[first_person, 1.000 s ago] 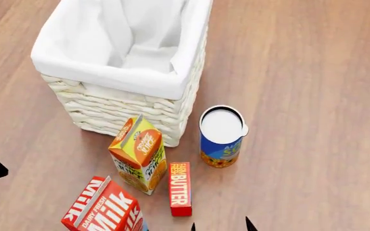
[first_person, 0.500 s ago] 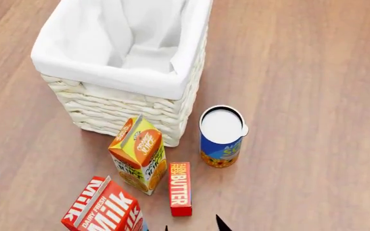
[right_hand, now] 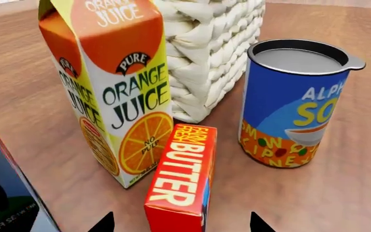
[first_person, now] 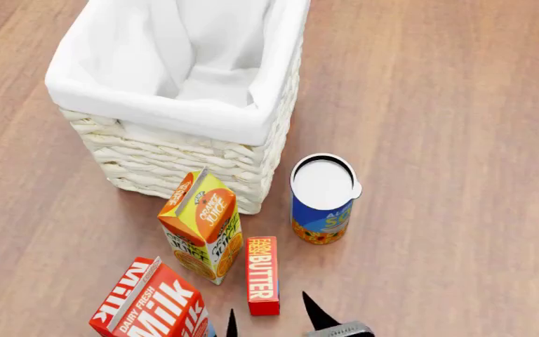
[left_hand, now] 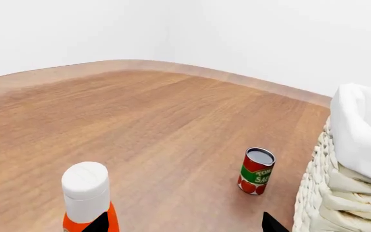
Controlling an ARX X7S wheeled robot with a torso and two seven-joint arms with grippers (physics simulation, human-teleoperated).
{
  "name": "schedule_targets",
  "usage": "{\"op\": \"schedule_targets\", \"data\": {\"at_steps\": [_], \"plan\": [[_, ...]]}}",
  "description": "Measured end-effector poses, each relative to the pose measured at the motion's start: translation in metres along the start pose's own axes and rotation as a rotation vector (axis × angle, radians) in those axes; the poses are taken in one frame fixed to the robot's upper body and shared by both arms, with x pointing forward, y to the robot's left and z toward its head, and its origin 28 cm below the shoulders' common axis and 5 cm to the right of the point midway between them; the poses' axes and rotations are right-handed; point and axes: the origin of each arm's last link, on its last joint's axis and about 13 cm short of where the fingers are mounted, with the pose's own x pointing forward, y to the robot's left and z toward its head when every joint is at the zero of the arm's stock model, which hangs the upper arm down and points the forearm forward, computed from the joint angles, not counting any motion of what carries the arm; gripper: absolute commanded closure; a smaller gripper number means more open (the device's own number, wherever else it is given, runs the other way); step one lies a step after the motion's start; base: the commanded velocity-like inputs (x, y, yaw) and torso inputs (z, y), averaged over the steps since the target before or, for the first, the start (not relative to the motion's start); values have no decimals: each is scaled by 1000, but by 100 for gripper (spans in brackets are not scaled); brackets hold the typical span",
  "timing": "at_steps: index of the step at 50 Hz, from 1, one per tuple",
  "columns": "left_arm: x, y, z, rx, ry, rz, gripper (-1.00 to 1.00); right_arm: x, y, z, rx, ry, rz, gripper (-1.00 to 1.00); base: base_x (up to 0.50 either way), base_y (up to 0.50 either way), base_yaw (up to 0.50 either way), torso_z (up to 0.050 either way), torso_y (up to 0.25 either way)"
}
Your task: Pick up the butter and put it in the basket.
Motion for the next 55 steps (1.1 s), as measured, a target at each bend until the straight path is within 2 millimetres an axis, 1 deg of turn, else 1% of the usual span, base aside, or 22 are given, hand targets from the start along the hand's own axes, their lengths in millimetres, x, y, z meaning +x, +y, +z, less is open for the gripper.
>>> {"op": "schedule_targets", "data": {"at_steps": [22,38,39,48,55], "plan": [[-4,2,7,-16,-12,-2,-100,19,-5,0,13,47,-4,-100,0,0,0,0,0],[-7,2,11,-25,-19,-1,-100,29,-8,4,5,72,15,-100,0,0,0,0,0],[-7,2,11,-25,-19,-1,-100,29,-8,4,4,73,16,100,0,0,0,0,0],[-7,3,12,-27,-20,2,-100,30,-7,4,10,71,19,100,0,0,0,0,0],[-7,3,12,-26,-19,4,-100,20,-5,9,-2,64,-4,100,0,0,0,0,0]]}}
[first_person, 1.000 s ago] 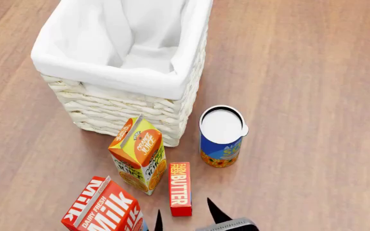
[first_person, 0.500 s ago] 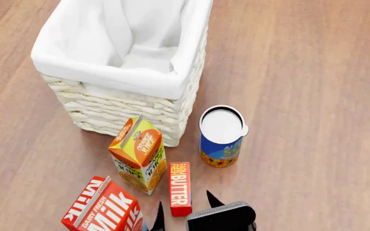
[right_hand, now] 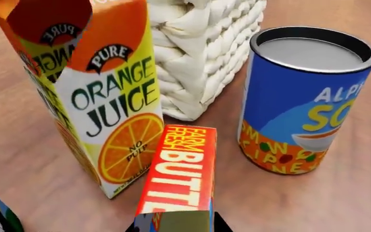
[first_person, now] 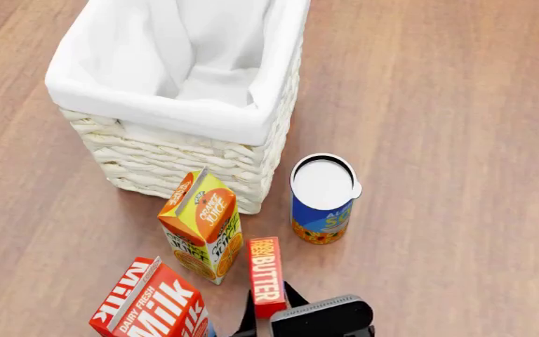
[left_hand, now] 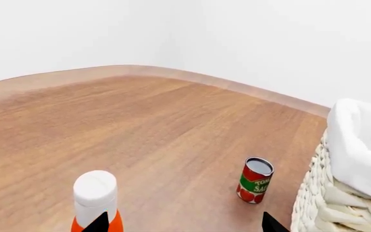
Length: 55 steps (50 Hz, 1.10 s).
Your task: Pick up the butter and put it in the basket.
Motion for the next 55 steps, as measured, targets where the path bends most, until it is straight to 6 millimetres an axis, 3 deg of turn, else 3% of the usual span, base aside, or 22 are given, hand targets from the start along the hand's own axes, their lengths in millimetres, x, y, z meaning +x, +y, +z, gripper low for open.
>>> {"op": "schedule_targets", "data": {"at_steps": [33,55], "plan": [[3,-1,-4,0,2,9,-100,-89,0,85,-199,-153,-159,100,0,0,0,0,1],[4,-2,-5,1,2,10,-100,-110,0,101,-234,-183,-189,100,0,0,0,0,1]]}}
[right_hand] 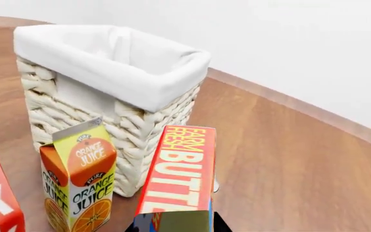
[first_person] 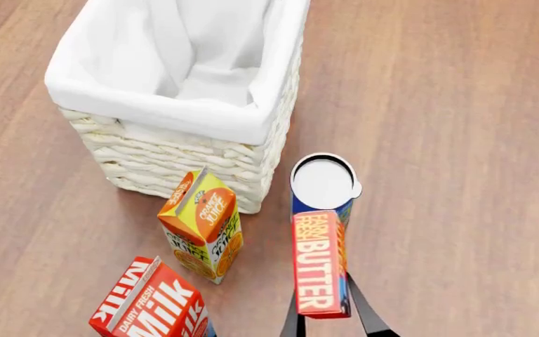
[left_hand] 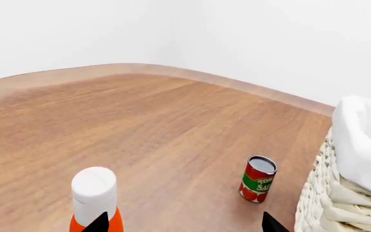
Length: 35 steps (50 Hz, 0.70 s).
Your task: Pick up the butter and put it in the basket.
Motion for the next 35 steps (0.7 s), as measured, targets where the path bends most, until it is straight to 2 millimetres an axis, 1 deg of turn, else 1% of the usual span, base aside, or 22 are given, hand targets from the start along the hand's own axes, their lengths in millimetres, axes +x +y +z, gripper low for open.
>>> {"op": "schedule_targets", "data": {"at_steps": [35], "plan": [[0,0,0,0,0,0,-100,-2,-1,2,-2,-2,-1,100,0,0,0,0,1]]}}
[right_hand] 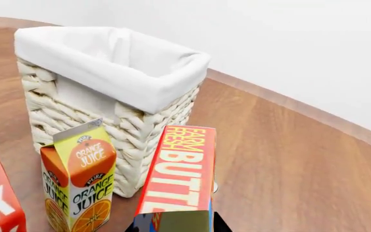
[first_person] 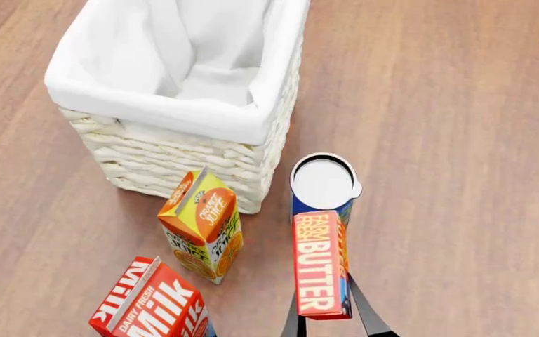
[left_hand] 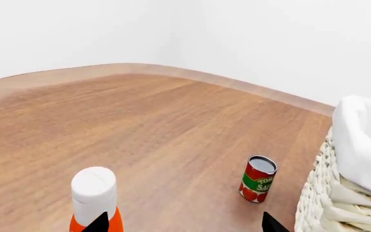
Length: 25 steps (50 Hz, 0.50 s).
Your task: Pick up the butter and put it in the basket.
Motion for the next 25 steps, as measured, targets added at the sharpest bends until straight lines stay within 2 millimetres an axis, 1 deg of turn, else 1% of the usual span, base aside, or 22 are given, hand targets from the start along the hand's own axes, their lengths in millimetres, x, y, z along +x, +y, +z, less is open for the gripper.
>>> {"op": "schedule_targets", "data": {"at_steps": [25], "plan": [[0,0,0,0,0,0,-100,0,0,0,0,0,0,100,0,0,0,0,1]]}}
